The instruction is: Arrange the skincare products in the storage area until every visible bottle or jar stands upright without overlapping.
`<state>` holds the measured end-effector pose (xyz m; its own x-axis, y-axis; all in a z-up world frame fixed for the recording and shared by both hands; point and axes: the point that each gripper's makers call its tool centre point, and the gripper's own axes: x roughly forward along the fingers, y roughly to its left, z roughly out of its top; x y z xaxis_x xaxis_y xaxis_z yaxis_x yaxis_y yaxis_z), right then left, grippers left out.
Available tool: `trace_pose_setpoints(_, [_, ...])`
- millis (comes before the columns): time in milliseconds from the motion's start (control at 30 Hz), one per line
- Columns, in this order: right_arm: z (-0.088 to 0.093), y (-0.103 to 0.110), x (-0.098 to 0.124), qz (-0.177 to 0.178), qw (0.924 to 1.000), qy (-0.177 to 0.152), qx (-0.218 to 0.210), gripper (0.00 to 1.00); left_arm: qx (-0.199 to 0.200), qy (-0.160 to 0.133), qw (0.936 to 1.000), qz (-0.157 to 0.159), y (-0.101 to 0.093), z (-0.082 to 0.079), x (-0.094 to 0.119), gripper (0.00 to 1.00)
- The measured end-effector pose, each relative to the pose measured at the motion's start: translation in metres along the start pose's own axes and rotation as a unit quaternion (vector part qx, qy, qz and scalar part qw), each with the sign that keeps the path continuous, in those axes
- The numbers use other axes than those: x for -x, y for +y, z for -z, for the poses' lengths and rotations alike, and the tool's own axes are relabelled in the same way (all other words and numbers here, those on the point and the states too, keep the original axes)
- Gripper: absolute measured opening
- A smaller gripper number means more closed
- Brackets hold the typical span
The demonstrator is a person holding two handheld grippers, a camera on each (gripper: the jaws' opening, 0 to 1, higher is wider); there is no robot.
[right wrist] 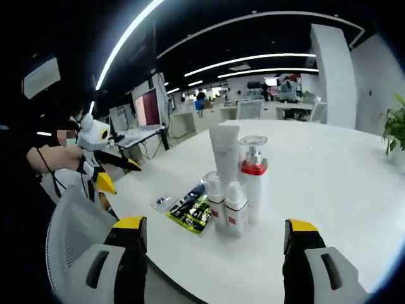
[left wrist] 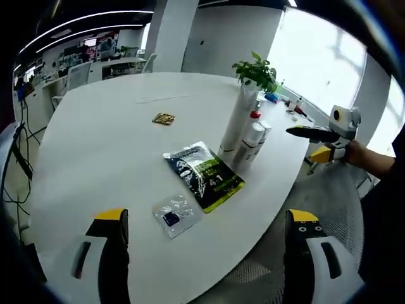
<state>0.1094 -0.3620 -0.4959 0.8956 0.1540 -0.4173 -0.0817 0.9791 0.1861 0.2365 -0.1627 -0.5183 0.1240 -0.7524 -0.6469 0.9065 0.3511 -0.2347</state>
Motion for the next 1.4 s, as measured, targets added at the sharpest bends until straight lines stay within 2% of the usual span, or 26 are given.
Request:
trace_pose_setpoints(167, [-0.001, -0.003, 0.000, 0.012, 0.9999, -0.002, -0.006, 0.90, -0.013, 0.006, 0.9999, 0.001, 0.004, -0.009, -0.008, 0.98])
trace_pose_setpoints(600, [0.001, -0.004, -0.001, 0.011, 0.9995, 0.002, -0.029, 0.87, -0.034, 0.029, 0.9990, -0.001, 0.018, -0.031, -0.032, 0.95])
trace_pose_setpoints(900, [0.003, -0.006, -0.002, 0.012, 0.9994, 0.002, -0.034, 0.85, -0.045, 0.047, 0.9979, 0.002, 0.024, -0.039, -0.047, 0.94])
trace_pose_setpoints(1400, [-0.004, -0.012, 0.001, 0.028, 0.9984, -0.017, -0.047, 0.79, -0.061, 0.070, 0.9956, -0.006, 0.042, -0.066, -0.073, 0.93])
